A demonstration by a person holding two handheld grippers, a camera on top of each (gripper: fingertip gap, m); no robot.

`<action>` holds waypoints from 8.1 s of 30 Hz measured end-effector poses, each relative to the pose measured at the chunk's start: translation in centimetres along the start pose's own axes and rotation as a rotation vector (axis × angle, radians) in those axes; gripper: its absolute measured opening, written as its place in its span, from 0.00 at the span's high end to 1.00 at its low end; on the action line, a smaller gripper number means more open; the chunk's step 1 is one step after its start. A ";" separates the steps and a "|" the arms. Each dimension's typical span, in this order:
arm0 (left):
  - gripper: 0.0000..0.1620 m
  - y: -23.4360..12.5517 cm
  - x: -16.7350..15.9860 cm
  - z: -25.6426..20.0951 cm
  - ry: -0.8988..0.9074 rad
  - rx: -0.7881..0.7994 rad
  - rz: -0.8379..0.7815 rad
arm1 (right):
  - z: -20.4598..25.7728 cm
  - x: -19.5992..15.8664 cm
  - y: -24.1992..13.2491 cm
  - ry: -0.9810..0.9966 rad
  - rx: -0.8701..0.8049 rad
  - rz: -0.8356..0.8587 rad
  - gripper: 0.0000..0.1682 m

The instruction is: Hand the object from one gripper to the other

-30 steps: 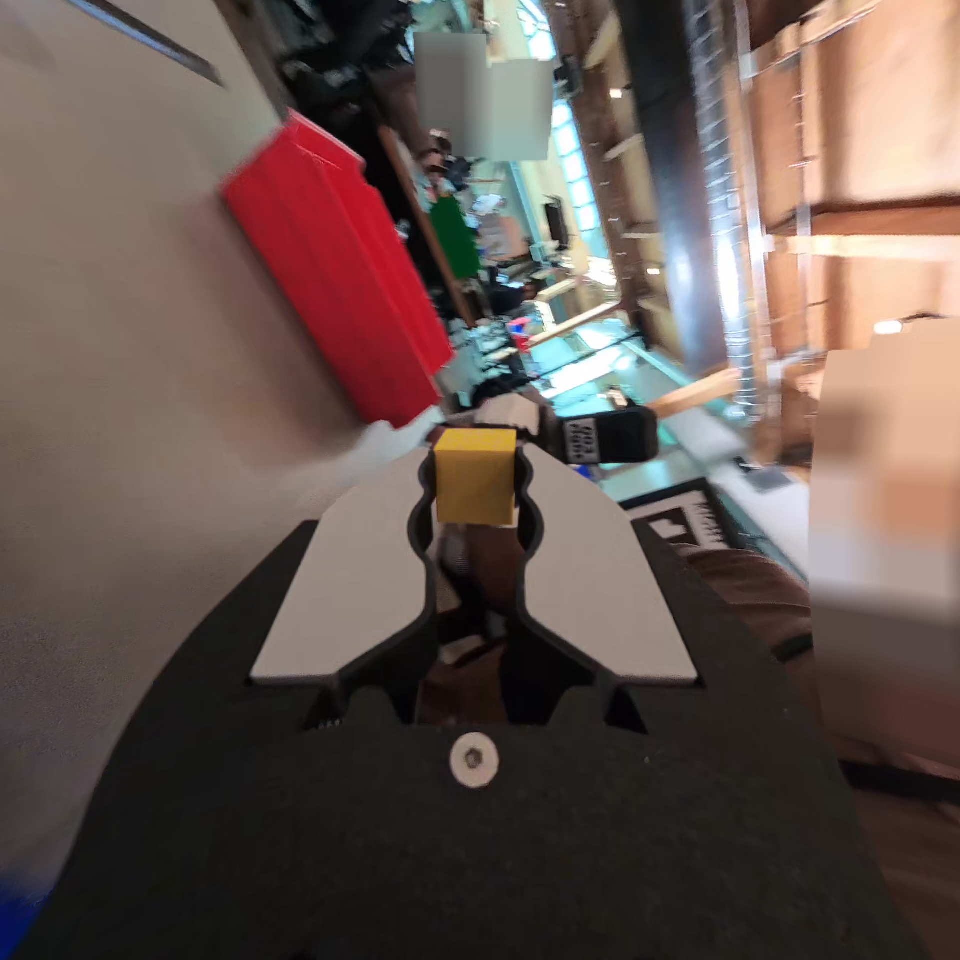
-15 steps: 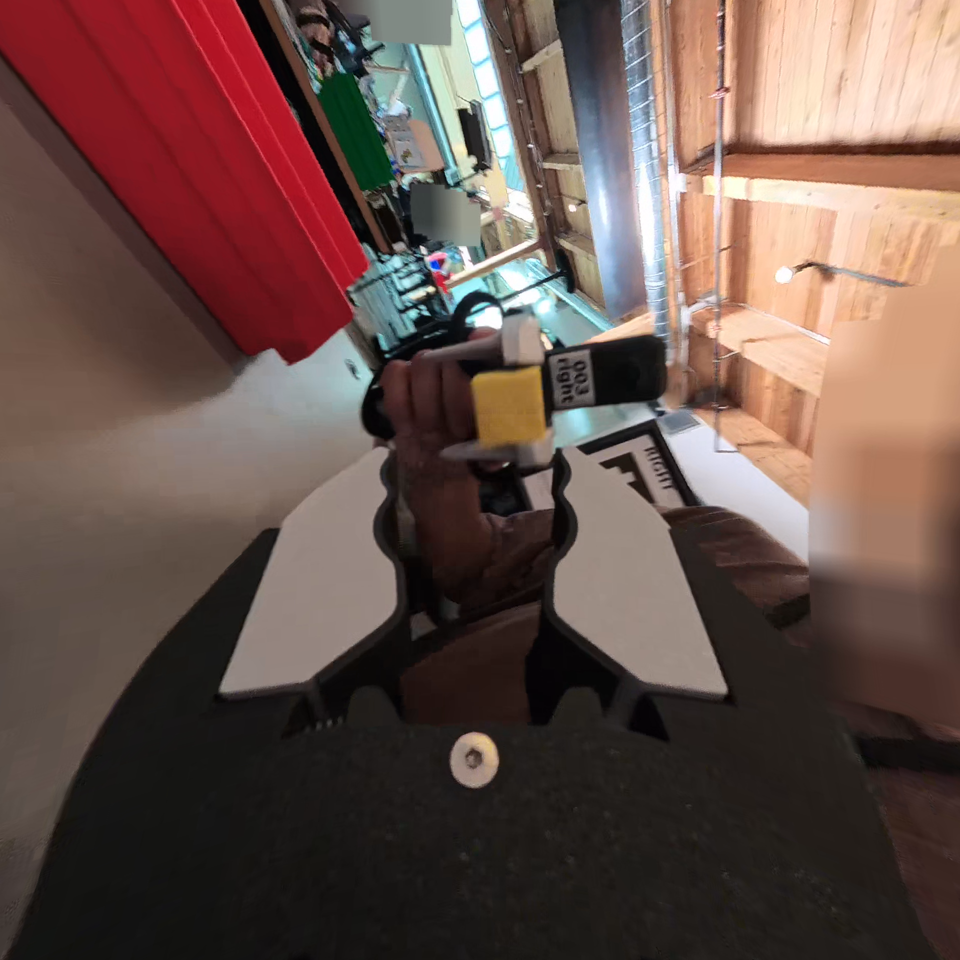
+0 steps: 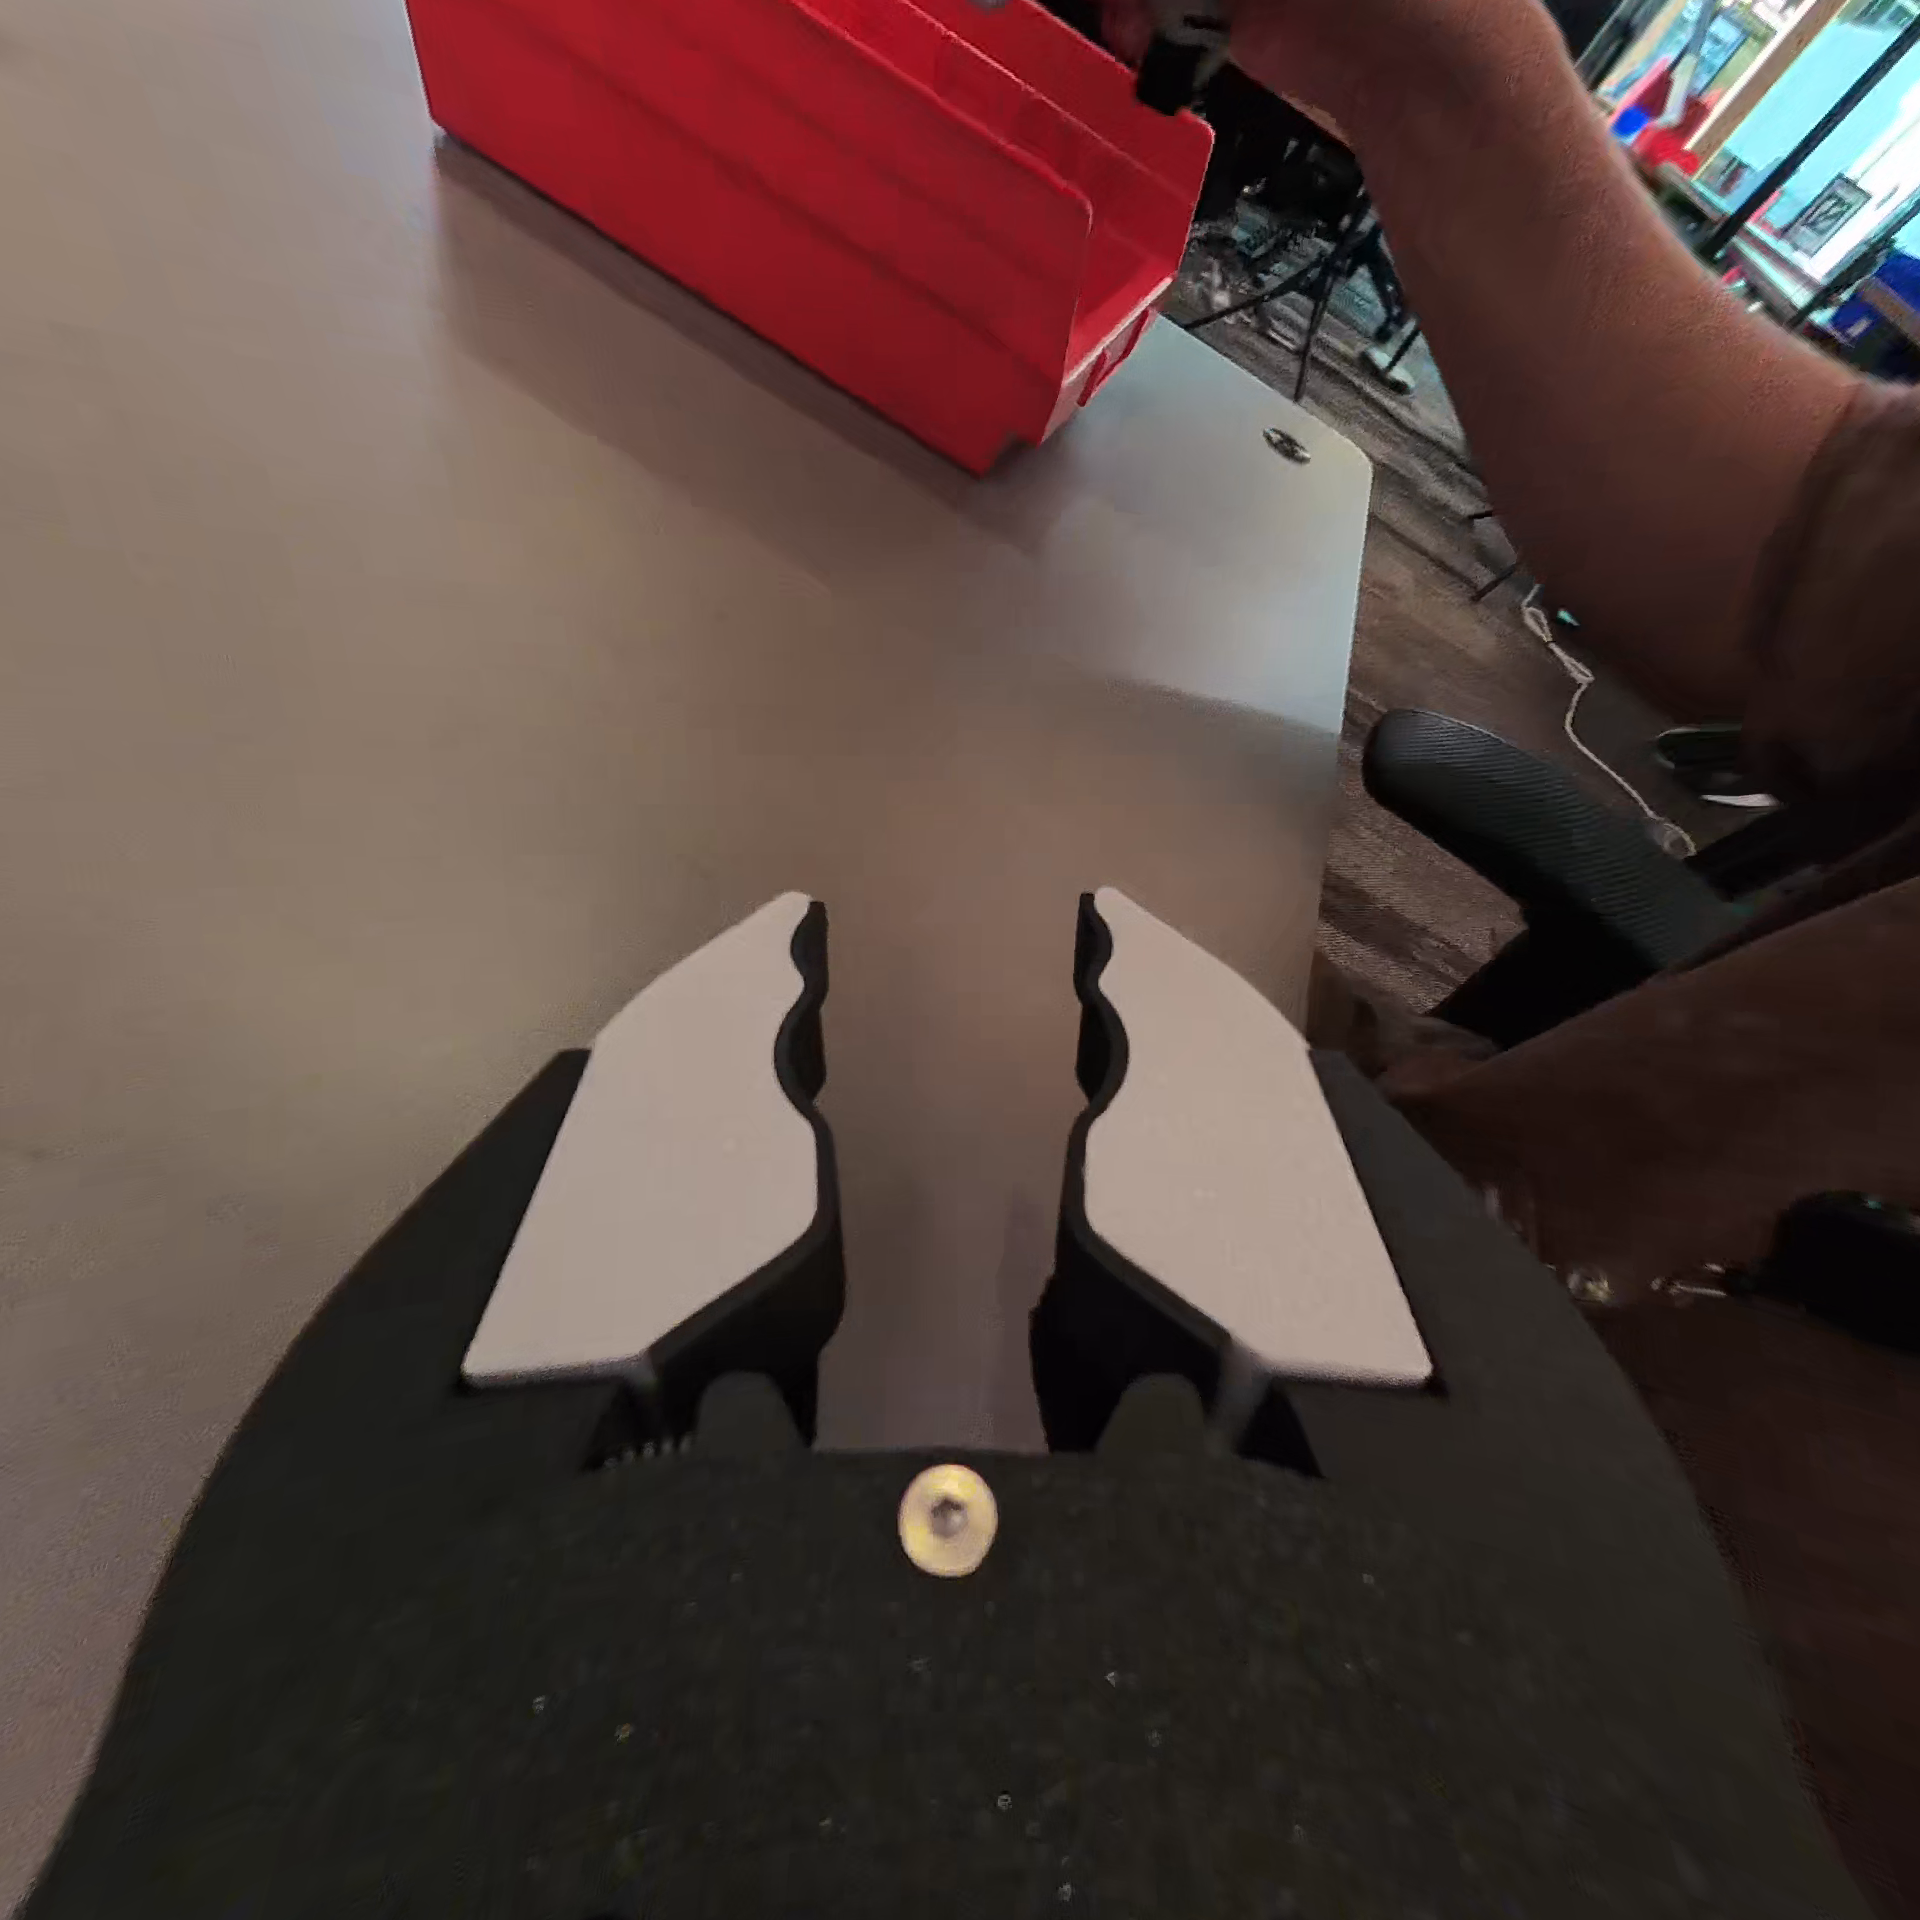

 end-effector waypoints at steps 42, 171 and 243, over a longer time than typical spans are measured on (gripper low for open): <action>0.61 -14.0 6.2 20.0 -0.375 0.756 0.188 | 35.8 -4.1 -3.0 -0.276 0.744 -0.607 0.67; 0.66 -17.4 1.6 27.7 -0.680 1.013 0.425 | 33.6 -3.5 -1.3 -0.149 0.703 -0.586 0.67; 0.70 0.3 0.1 1.8 -0.247 -0.023 0.025 | -2.6 -3.7 0.3 0.272 0.022 0.417 0.80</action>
Point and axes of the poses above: each gripper's, where its closed fingertips meet, y out along the fingers, x out of its top, z = x × y across the jaws, the point moved 3 cm from there along -y, back along the fingers, and after that the axes turned 6 degrees about x, right-handed, at the moved point
